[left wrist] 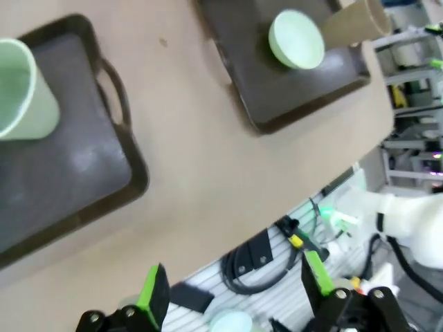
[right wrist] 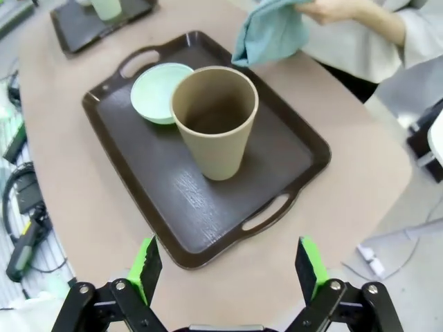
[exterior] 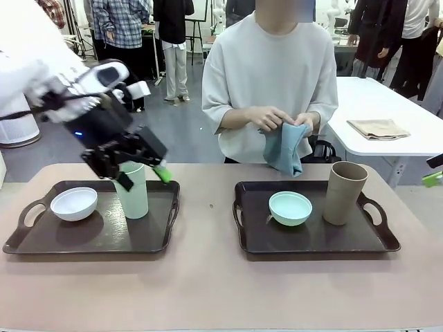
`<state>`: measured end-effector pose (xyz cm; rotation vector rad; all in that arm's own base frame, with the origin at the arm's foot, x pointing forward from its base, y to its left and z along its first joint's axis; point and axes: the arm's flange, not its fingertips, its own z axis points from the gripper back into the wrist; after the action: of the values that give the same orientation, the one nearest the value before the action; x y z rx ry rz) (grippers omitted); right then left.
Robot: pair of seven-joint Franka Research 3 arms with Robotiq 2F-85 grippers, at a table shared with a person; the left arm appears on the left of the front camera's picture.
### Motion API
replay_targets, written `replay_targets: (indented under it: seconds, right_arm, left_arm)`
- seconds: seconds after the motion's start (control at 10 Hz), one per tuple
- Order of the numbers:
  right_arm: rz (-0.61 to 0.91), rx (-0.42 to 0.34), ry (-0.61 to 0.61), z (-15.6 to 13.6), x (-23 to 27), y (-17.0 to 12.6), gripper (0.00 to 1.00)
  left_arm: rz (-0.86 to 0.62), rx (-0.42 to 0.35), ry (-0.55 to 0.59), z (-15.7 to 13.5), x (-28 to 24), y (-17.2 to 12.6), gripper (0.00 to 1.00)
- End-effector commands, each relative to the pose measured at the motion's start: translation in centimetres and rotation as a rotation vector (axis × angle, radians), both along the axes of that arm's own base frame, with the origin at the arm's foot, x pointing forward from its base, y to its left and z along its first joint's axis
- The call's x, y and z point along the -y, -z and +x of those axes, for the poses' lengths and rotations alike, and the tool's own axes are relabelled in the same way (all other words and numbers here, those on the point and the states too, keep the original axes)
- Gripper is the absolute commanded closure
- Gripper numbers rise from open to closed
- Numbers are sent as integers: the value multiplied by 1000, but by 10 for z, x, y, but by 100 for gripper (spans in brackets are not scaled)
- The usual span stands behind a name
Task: Set up a tray with a mat and arrange the tableware.
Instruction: Pick up the Picnic Bowl and Reusable plastic cup from the Handle tray in front of the human's position and hold them in the air.
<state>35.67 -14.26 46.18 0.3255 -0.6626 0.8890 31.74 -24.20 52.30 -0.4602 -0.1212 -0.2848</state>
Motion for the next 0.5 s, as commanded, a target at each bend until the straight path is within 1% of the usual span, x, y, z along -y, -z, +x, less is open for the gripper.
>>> replay_targets:
  seconds: [0.0, 0.1, 0.2, 0.3, 0.4]
  right_arm:
    - [-62, 9, -14, 0, -12, 14, 0]
    - [-63, -4, -16, 1, -10, 19, 0]
    - [-26, -27, 3, 1, -6, 21, 0]
    - [-45, -3, -10, 1, -10, 13, 0]
    - [-45, -3, -10, 1, -10, 13, 0]
  left_arm:
    - [82, 36, -77, 27, 38, 7, 0]
    - [100, 72, -120, 37, 56, 14, 0]
    - [62, 87, -143, 41, 60, 13, 0]
    - [-47, -21, -49, 32, 37, 12, 0]
    - [57, 73, -90, 31, 52, 16, 0]
